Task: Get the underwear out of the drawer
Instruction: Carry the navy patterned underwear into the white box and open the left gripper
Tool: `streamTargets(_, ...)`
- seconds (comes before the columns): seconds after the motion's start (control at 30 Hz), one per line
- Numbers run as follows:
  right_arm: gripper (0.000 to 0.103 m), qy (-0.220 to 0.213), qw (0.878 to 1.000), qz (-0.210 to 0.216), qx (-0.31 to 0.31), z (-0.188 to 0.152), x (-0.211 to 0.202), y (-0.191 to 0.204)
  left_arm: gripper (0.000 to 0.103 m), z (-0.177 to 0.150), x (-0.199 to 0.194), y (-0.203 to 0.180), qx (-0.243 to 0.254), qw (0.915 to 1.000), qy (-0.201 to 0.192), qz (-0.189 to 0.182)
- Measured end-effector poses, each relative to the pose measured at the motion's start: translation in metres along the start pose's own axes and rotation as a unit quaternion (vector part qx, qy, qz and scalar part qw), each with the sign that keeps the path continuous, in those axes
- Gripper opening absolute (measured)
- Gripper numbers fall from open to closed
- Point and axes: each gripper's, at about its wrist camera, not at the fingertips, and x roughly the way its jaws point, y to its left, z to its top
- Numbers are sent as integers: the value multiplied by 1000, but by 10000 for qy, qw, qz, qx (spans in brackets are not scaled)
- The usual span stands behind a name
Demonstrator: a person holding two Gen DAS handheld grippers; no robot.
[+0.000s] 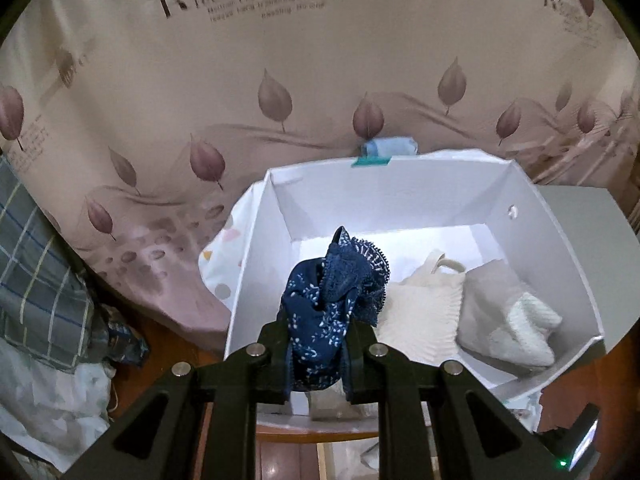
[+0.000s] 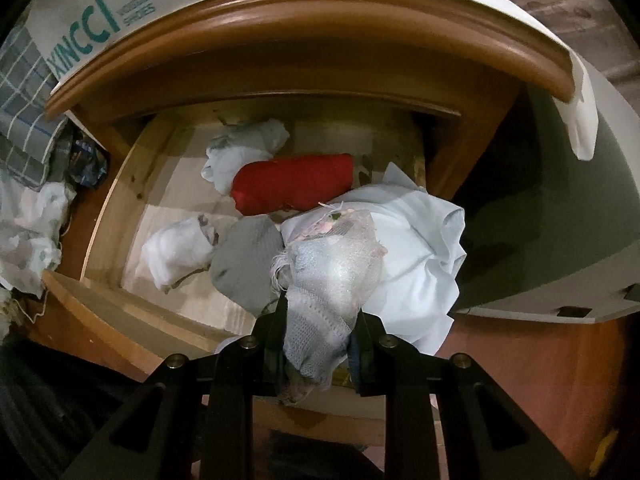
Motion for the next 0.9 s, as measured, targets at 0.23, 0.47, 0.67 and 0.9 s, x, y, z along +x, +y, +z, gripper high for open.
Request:
streamTargets(0.23, 21, 37, 10000, 31, 76, 0, 1, -3, 17, -8, 26, 3, -84, 9997, 218, 111)
streamTargets(0.47, 21, 56, 10000, -3, -11, -1, 2, -1, 21, -12, 27, 4, -172, 9994, 260, 162)
streamTargets(0.67, 21, 60, 10000, -2, -17, -1, 2, -1, 45, -14, 20, 3, -119, 9994, 223, 228)
streamTargets(0.9, 21, 46, 10000, -21, -51, -1, 4, -2, 50, -21, 2, 3, -73, 9996, 76, 269)
